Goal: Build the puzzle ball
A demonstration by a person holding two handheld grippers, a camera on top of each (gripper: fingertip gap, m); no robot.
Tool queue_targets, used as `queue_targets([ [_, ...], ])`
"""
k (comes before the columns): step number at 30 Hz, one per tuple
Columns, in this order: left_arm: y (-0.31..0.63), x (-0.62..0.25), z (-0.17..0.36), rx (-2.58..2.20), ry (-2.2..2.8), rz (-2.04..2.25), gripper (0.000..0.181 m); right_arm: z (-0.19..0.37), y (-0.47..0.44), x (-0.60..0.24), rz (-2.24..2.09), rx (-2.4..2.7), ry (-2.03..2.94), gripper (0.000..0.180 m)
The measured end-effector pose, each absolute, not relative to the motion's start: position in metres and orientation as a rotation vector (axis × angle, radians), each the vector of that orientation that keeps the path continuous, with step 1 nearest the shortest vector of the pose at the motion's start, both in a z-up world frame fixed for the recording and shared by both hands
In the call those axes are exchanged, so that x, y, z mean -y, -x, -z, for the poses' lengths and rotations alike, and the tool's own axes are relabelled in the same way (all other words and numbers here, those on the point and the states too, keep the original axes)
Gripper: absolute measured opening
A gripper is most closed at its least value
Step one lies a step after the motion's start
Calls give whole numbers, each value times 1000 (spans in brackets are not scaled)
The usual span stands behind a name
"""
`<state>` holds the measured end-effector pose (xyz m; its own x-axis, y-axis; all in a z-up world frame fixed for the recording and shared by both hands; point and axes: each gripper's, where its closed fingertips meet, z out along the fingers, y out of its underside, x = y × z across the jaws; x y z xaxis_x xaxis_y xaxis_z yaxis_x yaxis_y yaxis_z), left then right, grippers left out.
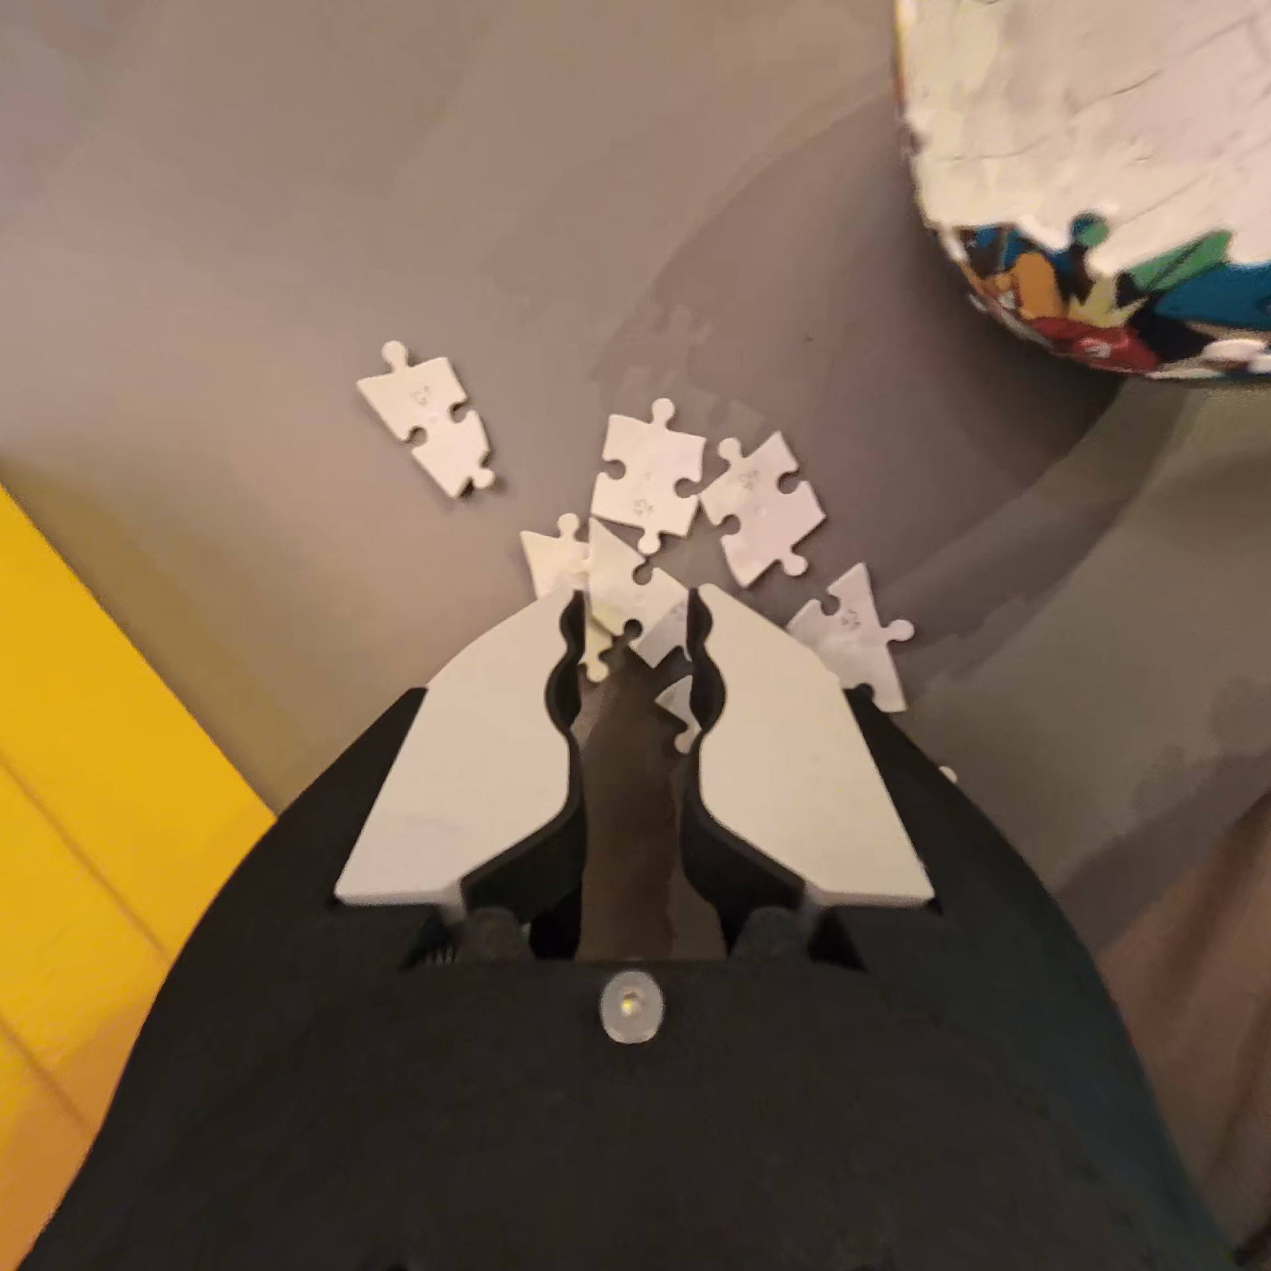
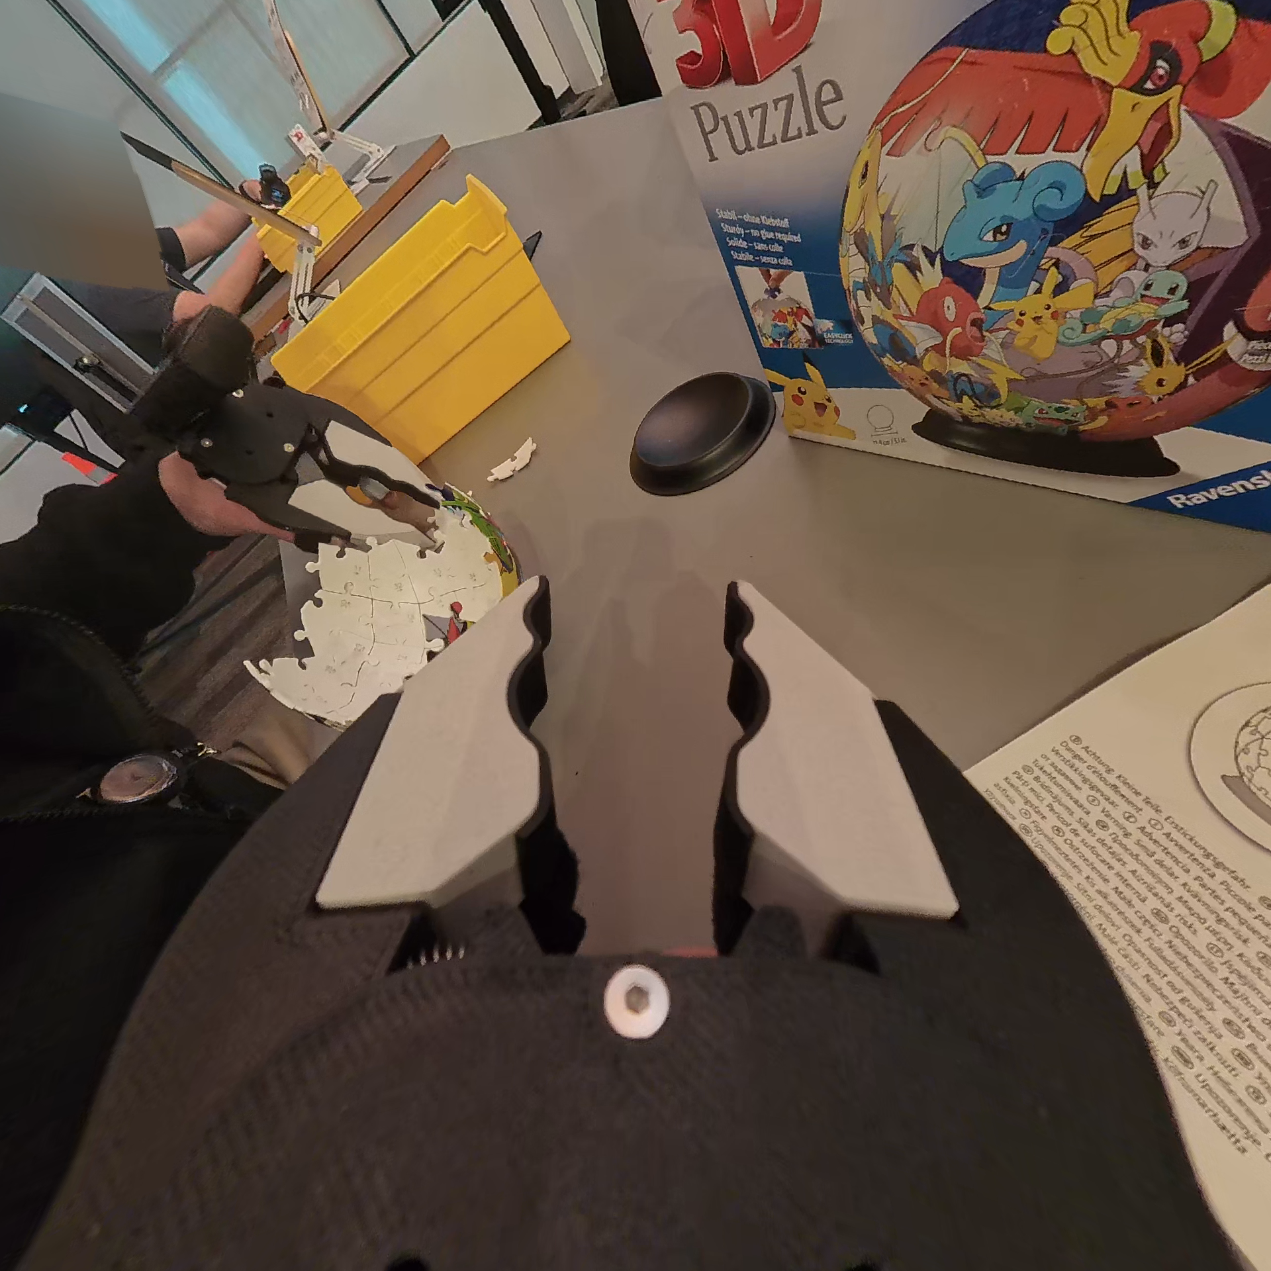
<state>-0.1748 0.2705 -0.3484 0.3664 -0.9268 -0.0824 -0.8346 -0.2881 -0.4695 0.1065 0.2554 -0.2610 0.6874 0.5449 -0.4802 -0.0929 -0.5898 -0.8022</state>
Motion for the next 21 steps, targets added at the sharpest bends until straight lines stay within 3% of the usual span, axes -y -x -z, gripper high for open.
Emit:
queue_targets([
  [1, 173, -268, 349, -1543, 2193, 285, 27, 261, -106, -255, -922, 348, 2024, 50],
  [21, 180, -279, 346, -1460, 2175, 265, 30, 259, -107, -259, -880, 358, 2022, 49],
])
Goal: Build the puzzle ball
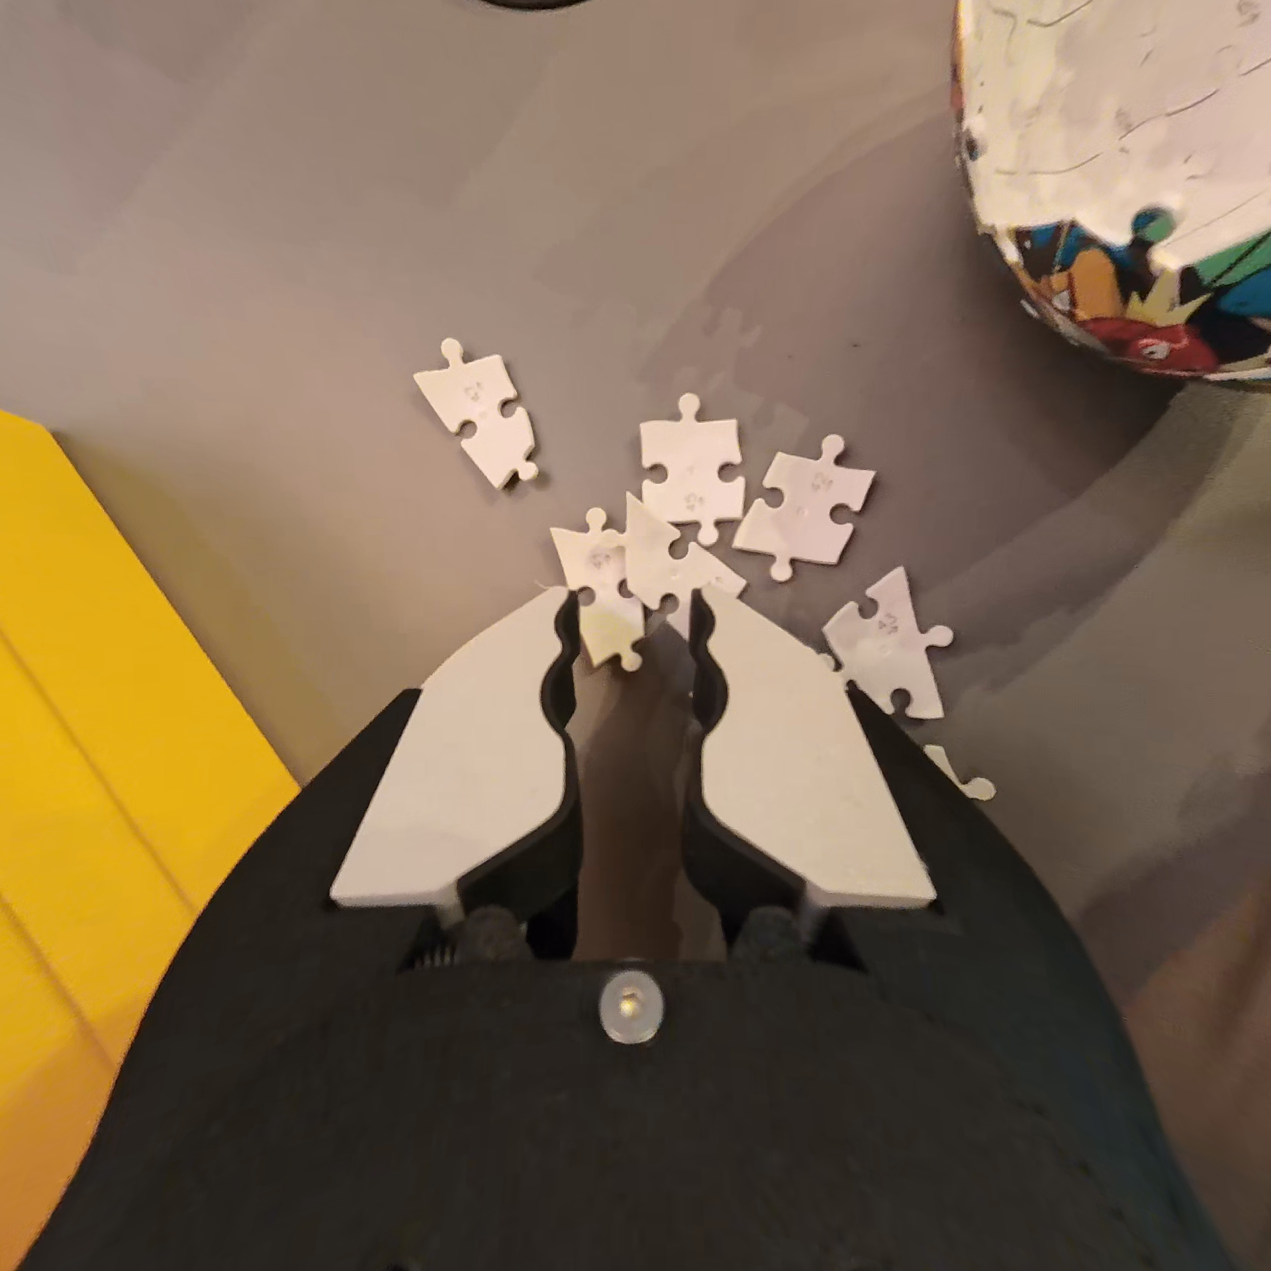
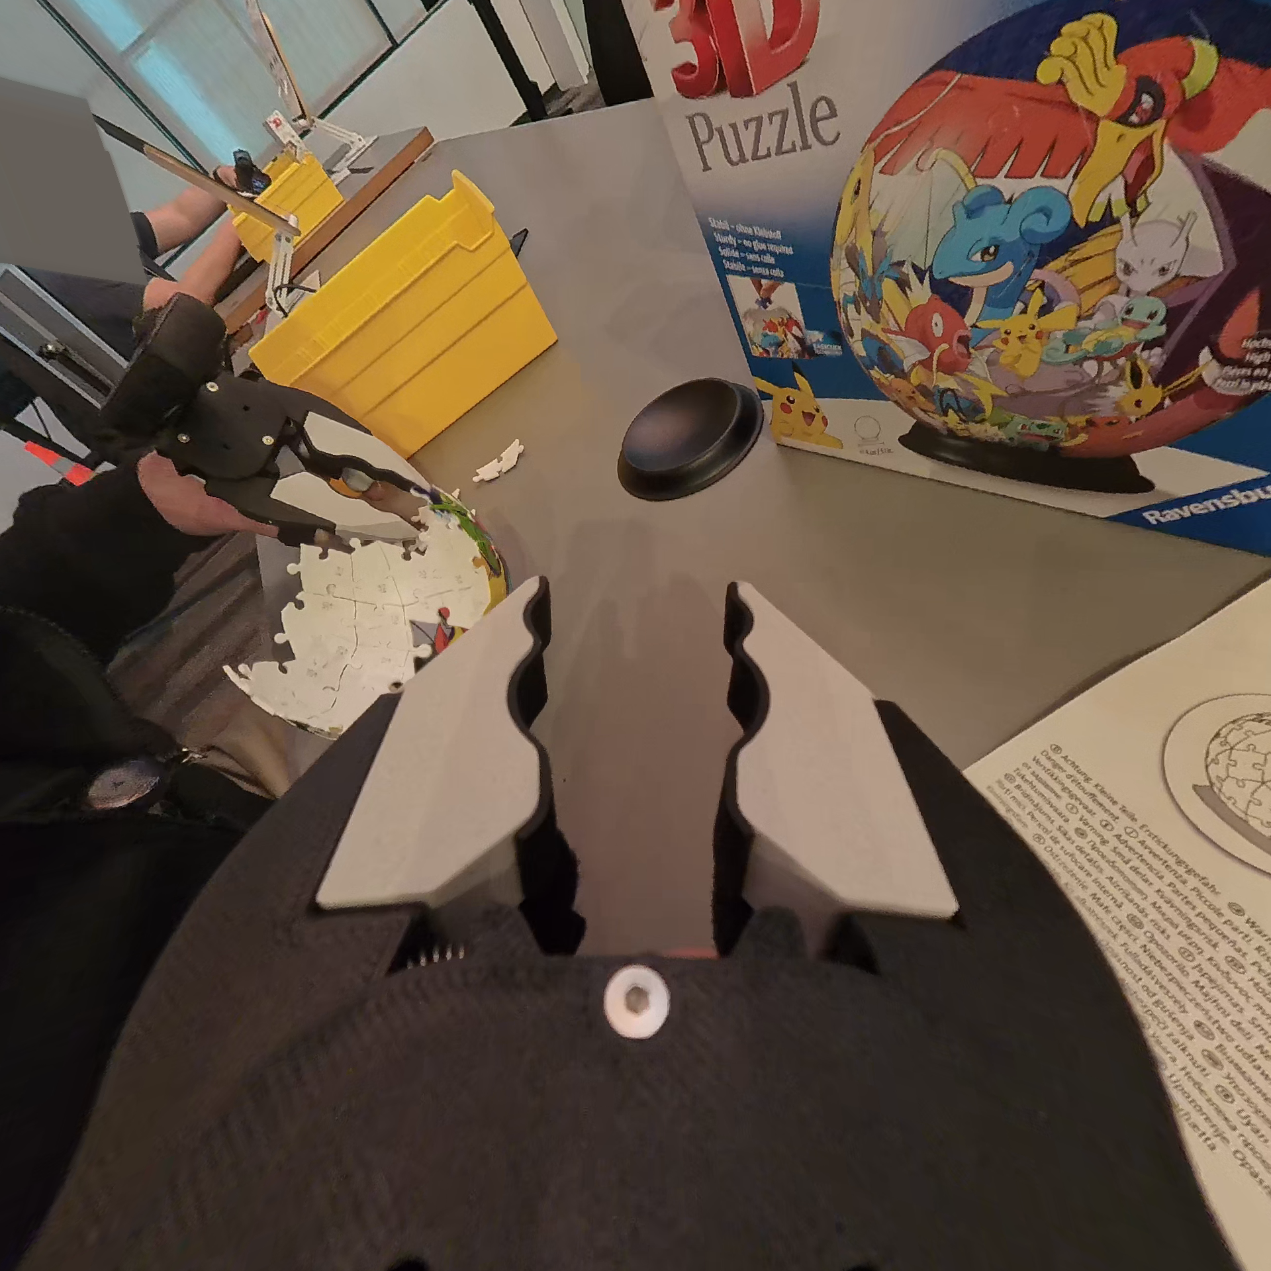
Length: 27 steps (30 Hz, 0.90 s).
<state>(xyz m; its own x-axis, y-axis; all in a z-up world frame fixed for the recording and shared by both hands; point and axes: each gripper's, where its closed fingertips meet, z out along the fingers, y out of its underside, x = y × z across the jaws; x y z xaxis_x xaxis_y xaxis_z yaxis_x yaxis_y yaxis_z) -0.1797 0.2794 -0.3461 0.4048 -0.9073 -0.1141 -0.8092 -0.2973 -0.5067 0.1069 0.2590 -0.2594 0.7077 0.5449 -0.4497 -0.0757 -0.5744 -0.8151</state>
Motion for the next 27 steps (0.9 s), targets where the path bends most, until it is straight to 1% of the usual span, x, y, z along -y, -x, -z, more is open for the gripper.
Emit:
queue_targets([
  [5, 178, -276, 339, -1467, 2130, 313, 29, 242, -92, -267, -865, 425, 1992, 49],
  [15, 172, -276, 348, -1517, 2090, 267, 24, 216, -26, -306, -823, 786, 1950, 48],
  [22, 174, -280, 348, -1505, 2099, 263, 27, 228, 30, -323, -906, 1078, 1931, 46],
  [27, 177, -282, 345, -1458, 2113, 295, 26, 248, 66, -321, -1045, 1300, 1923, 33],
])
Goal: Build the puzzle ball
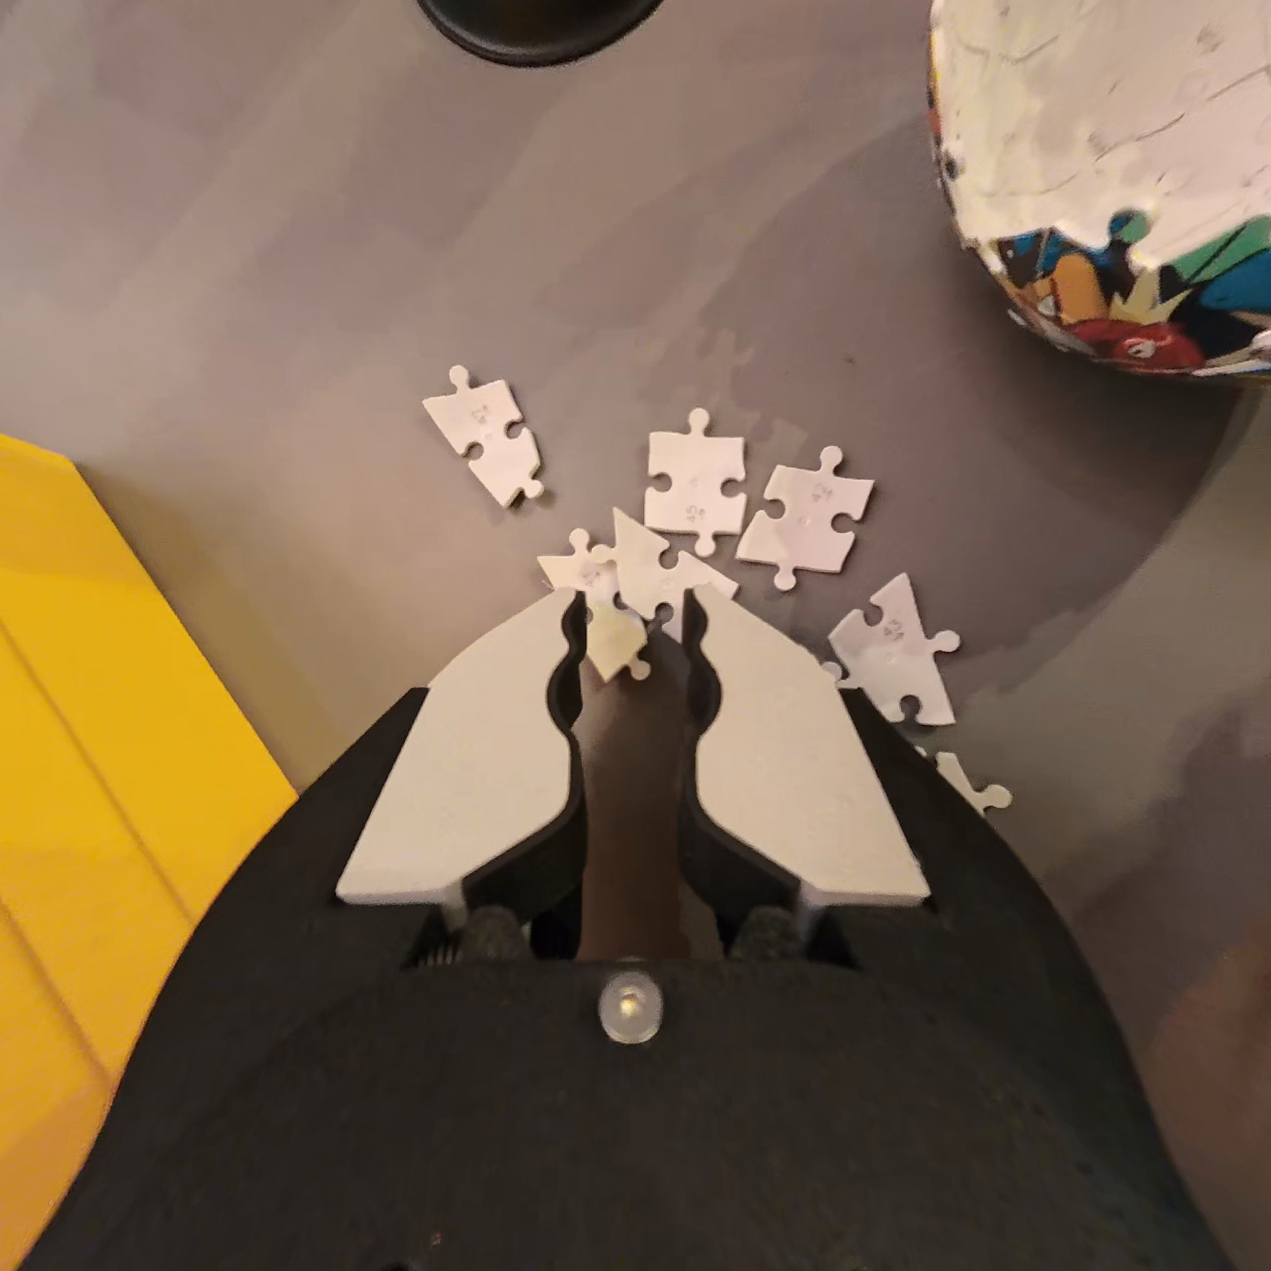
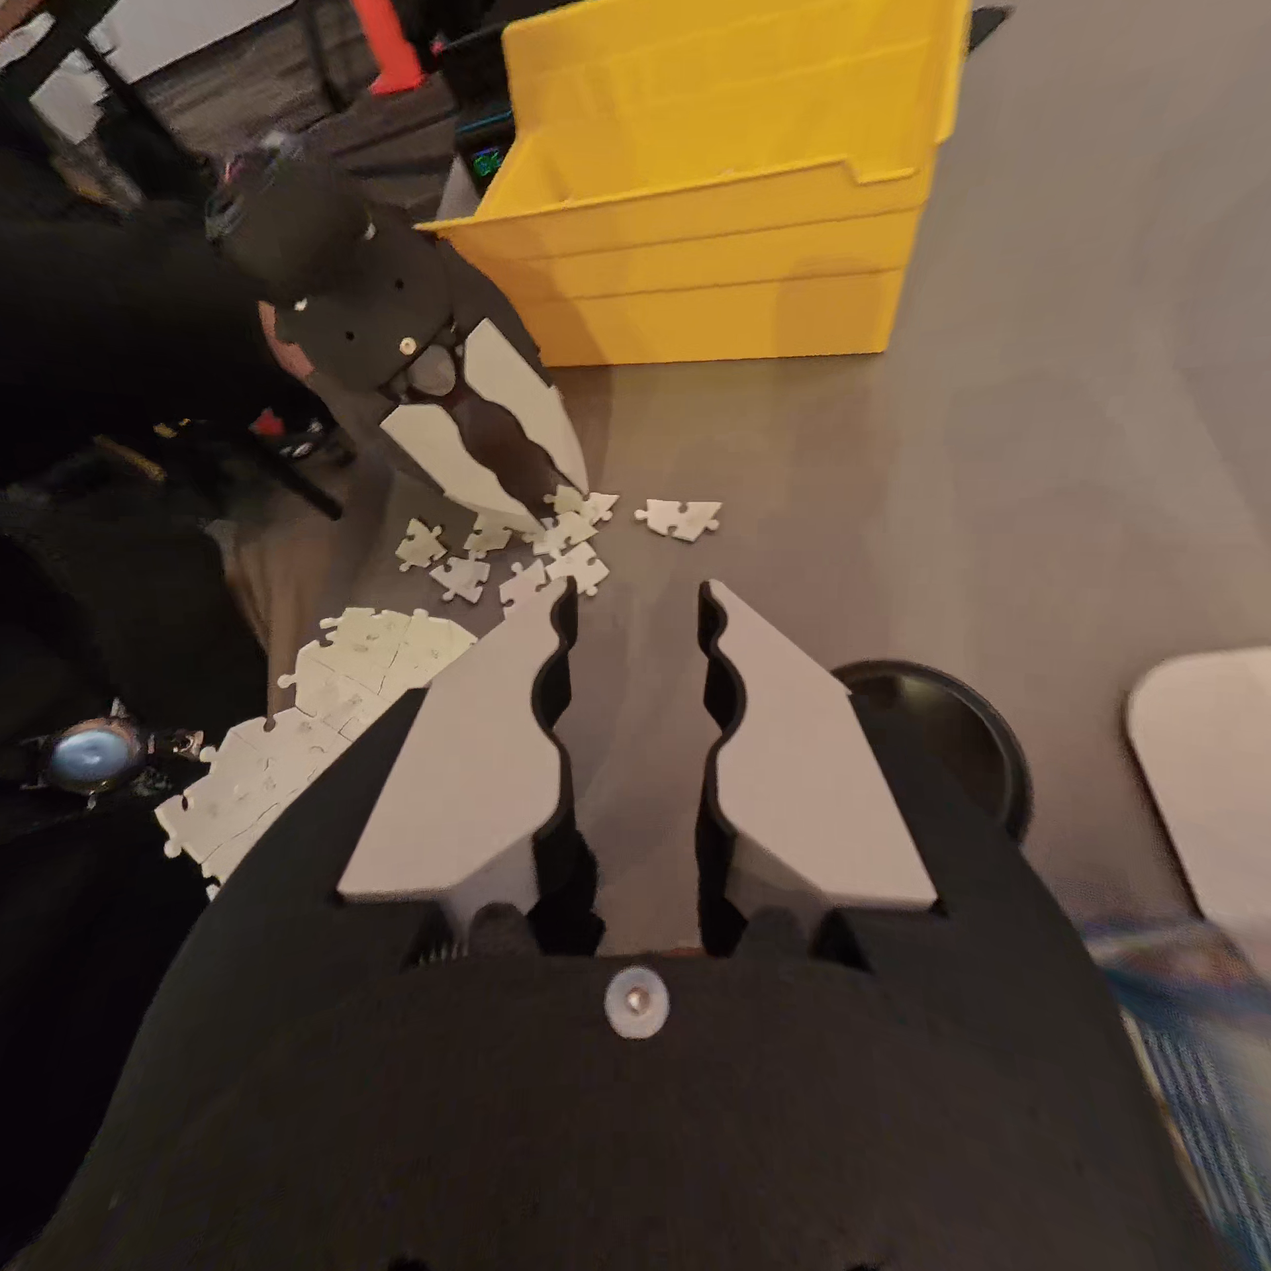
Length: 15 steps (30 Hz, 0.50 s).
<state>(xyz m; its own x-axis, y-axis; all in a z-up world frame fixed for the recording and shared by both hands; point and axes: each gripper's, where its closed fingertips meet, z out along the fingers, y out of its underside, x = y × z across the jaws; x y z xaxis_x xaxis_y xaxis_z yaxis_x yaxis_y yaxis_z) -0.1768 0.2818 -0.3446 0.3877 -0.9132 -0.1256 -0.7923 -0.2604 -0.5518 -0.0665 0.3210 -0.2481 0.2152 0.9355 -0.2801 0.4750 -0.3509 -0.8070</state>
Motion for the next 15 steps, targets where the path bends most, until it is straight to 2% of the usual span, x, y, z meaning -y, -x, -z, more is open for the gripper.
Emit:
queue_targets([
  [15, 179, -284, 348, -1401, 2155, 253, 27, 319, 125, -278, -1115, 2032, 1885, 13],
])
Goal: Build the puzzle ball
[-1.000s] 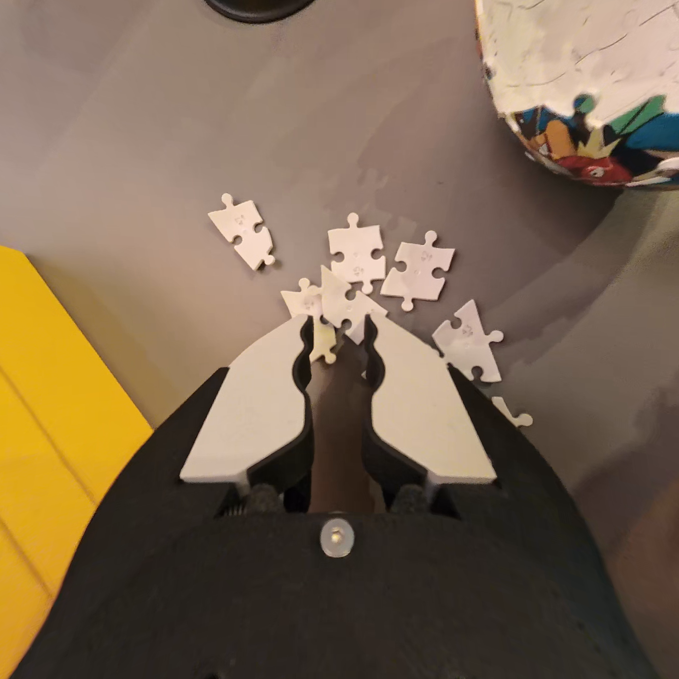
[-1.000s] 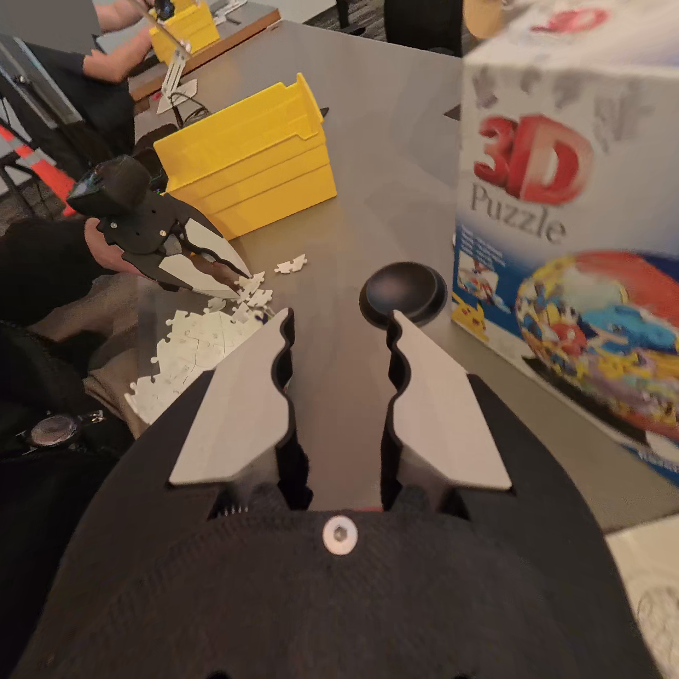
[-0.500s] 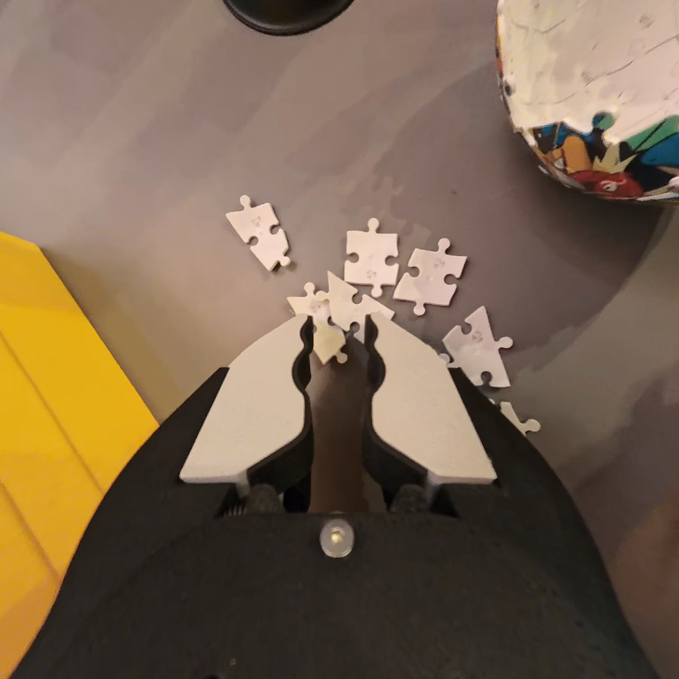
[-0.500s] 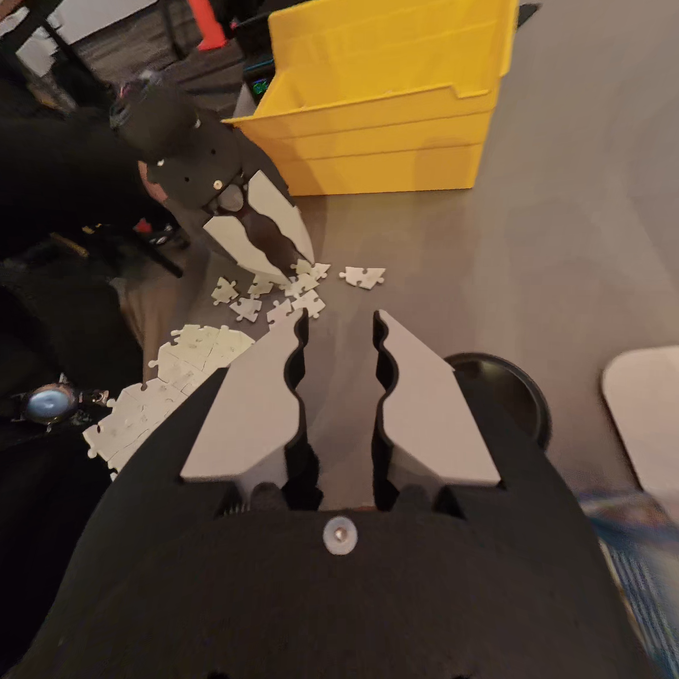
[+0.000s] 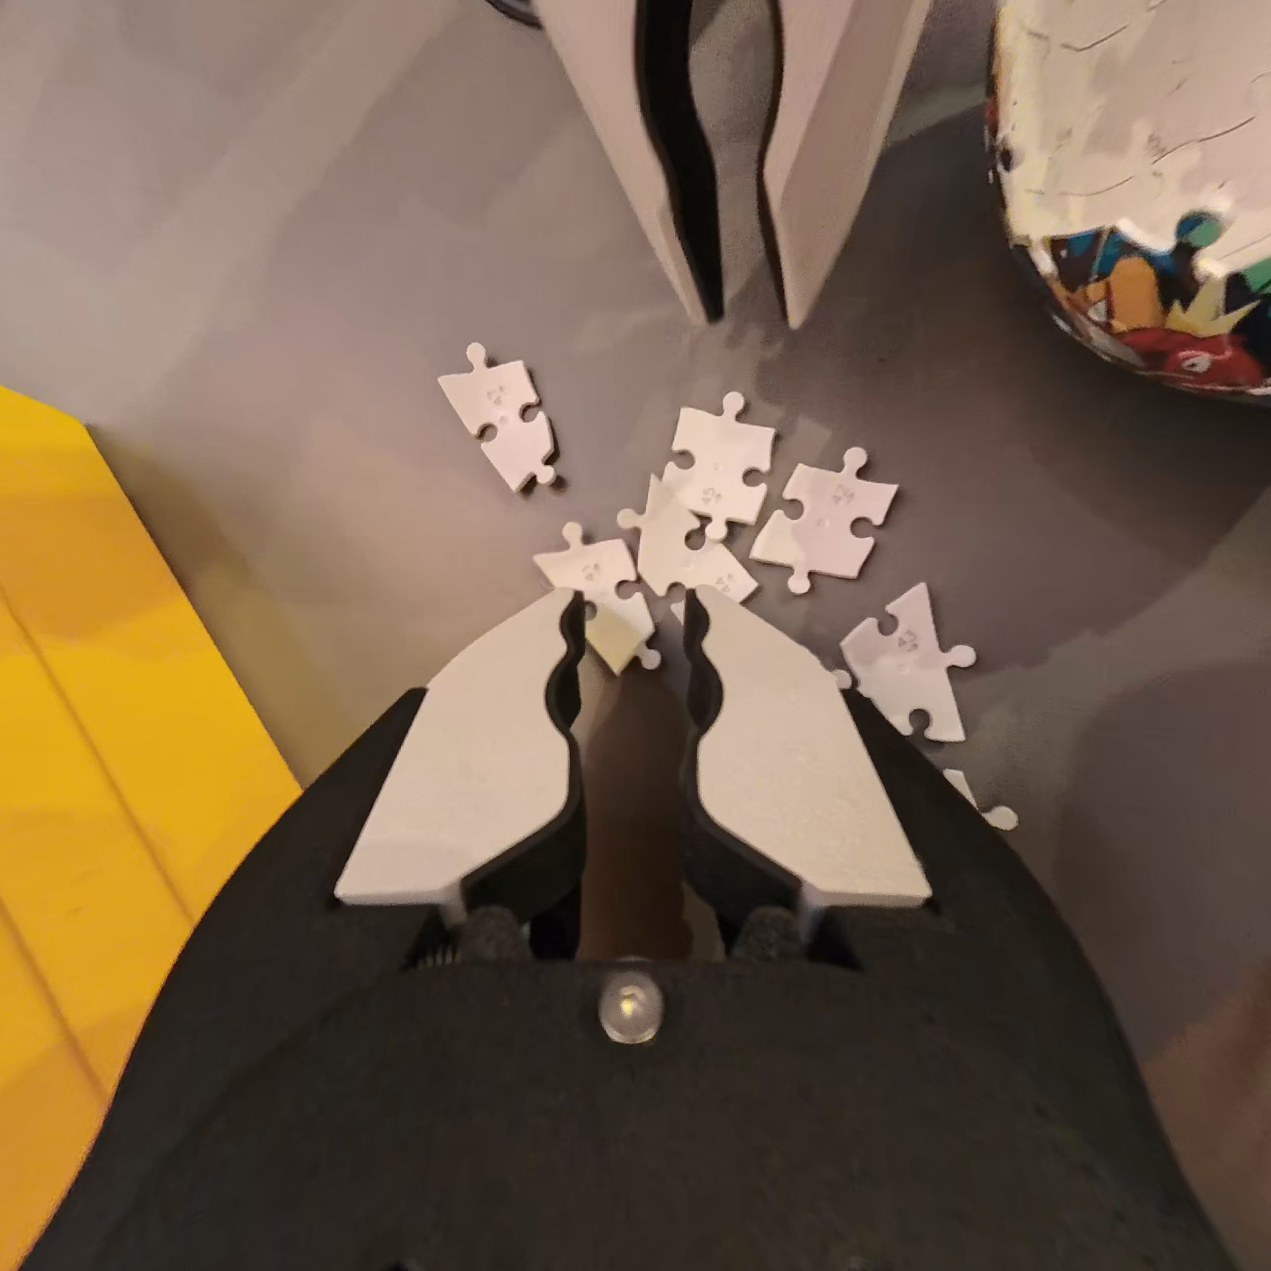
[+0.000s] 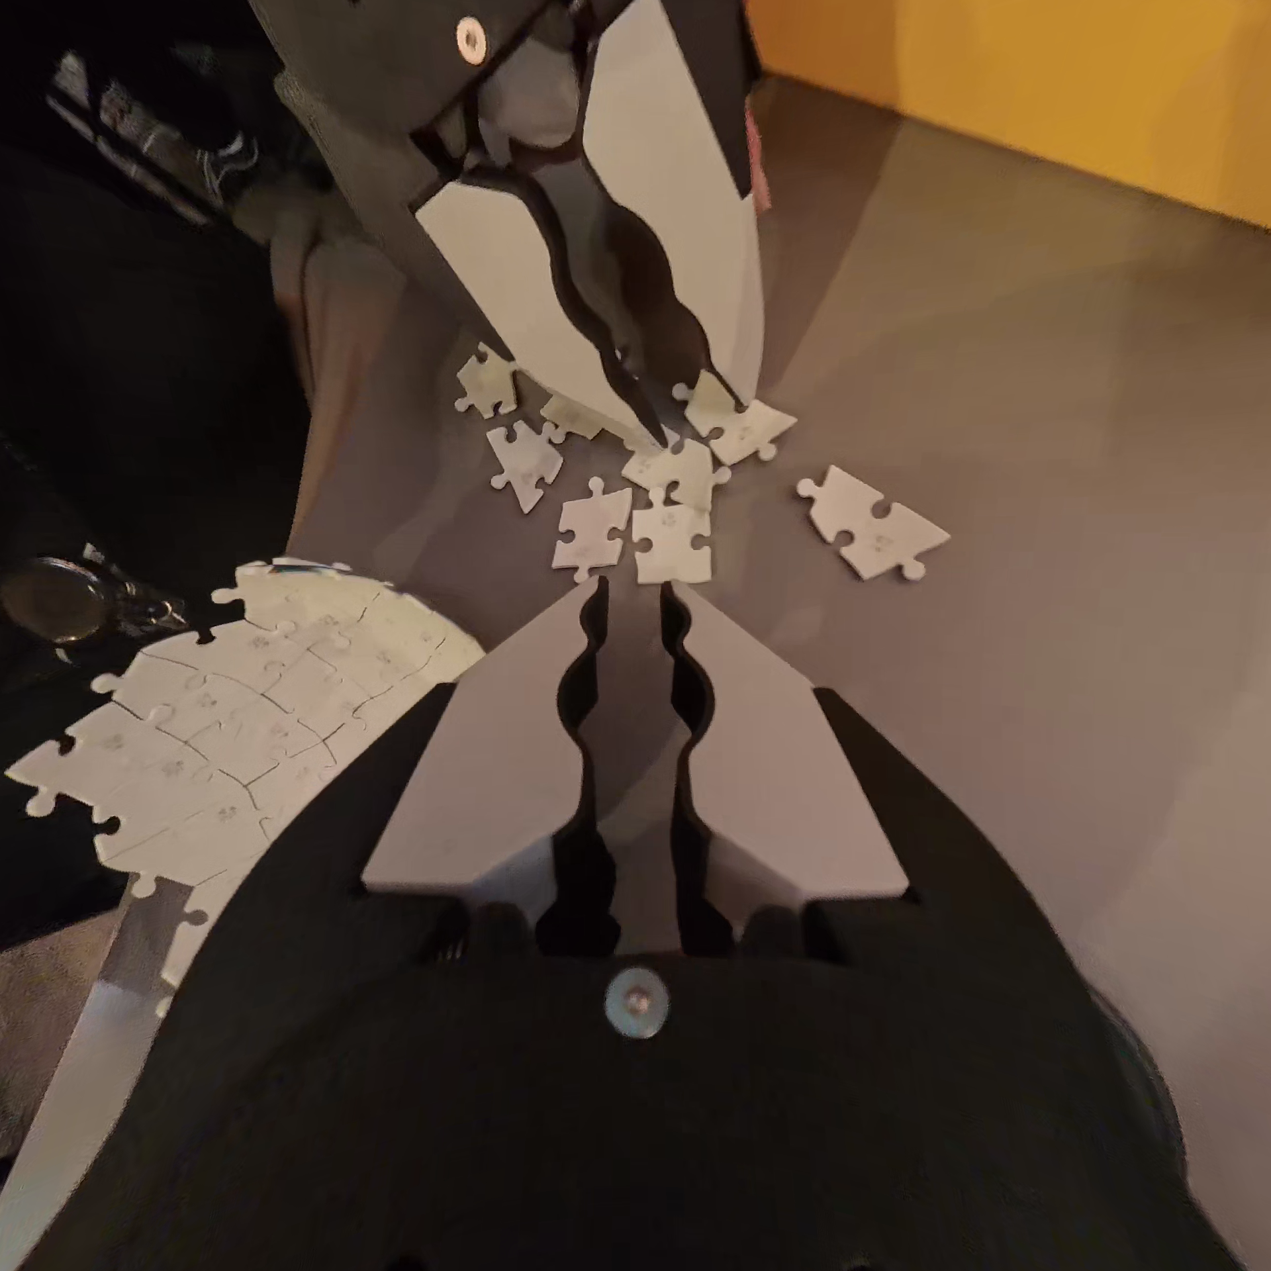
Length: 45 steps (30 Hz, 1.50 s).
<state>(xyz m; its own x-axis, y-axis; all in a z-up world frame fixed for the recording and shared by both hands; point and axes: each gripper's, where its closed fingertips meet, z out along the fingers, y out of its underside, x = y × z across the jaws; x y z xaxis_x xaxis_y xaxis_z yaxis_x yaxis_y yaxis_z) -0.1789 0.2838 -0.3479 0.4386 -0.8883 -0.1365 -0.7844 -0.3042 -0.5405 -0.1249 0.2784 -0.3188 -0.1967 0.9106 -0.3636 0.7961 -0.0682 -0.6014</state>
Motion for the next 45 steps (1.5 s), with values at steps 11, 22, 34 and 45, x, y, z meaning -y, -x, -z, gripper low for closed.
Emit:
queue_targets([
  [11, 183, -289, 348, -1420, 2145, 220, 26, 337, 136, -268, -1175, 2161, 1846, 3],
  [22, 185, -288, 340, -1386, 2150, 213, 27, 333, 137, -274, -1194, 2156, 1838, 3],
  [34, 176, -276, 347, -1393, 2160, 226, 31, 346, 130, -268, -1163, 2227, 1850, 0],
  [45, 184, -277, 340, -1315, 2182, 276, 30, 344, 133, -269, -1180, 2218, 1845, 0],
])
